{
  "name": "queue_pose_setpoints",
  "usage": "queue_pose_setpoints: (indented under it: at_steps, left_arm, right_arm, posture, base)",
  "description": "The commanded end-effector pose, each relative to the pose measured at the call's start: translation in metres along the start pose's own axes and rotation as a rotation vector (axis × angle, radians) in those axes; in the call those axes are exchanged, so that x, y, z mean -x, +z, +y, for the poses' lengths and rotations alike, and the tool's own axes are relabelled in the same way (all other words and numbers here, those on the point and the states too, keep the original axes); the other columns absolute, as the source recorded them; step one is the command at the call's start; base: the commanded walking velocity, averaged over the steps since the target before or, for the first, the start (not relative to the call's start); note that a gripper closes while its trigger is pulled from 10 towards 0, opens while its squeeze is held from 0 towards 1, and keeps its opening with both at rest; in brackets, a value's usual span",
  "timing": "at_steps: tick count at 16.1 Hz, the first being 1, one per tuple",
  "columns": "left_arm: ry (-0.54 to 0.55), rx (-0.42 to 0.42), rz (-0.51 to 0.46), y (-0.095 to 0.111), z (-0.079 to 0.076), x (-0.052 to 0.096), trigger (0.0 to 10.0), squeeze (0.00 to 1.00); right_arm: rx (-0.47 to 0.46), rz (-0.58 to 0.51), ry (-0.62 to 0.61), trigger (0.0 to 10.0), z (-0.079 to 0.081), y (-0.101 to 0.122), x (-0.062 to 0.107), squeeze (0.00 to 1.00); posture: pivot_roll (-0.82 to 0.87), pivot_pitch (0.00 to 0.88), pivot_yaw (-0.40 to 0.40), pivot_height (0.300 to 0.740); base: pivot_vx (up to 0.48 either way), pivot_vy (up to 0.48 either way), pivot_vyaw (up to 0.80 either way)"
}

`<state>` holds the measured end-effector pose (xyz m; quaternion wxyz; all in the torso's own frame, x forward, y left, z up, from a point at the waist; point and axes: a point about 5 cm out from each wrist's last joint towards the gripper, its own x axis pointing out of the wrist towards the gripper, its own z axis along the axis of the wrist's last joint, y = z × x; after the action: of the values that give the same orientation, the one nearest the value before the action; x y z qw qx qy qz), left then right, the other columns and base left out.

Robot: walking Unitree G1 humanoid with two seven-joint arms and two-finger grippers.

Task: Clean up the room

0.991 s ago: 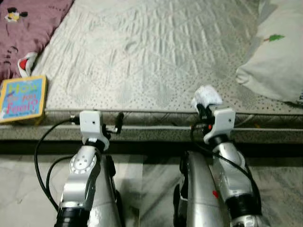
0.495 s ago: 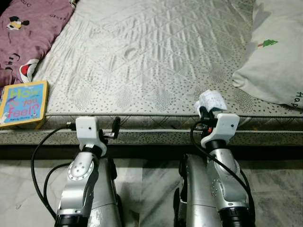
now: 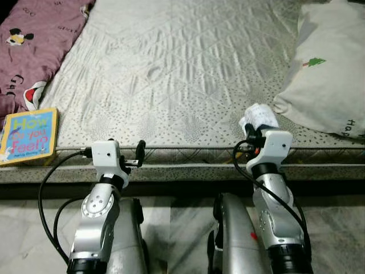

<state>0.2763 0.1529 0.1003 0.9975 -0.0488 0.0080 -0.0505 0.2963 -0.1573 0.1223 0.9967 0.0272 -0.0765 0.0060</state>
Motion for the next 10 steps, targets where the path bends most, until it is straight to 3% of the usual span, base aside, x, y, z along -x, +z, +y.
queue_pose_setpoints:
  at_steps: [1,10]
  left_arm:
    - [0.001,-0.004,0.004,-0.0015,0.0018,0.0009,10.0,0.0]
    - [0.0,-0.009,0.003,-0.0021,0.0011,-0.0017,10.0,0.0]
  right_arm:
    - [0.004,0.013,0.002,10.0,-0.0002,-0.0009,-0.0006,0.0]
    - [0.033,0.058,-0.024,10.0,-0.005,-0.0095,0.0026,0.0]
  posture:
    - [0.02,0.15,0.023,0.639]
    - [0.02,0.15,0.021,0.725]
  base:
    - [0.0,0.0,0.0]
    - [0.0,0.0,0.0]
